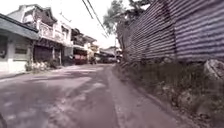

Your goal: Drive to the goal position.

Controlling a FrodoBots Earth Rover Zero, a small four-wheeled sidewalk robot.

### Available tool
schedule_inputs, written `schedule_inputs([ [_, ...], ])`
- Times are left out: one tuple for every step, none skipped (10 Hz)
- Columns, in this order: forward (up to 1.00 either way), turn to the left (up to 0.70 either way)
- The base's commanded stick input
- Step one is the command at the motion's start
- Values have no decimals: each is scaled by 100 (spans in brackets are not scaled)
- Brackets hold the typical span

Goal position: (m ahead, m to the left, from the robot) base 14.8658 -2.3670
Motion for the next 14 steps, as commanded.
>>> schedule_inputs([
  [70,0],
  [70,0],
  [70,0],
  [70,0],
  [70,0],
  [70,0],
  [70,0],
  [70,0],
  [70,0],
  [70,0],
  [70,1],
  [70,13],
  [70,26],
  [70,28],
])
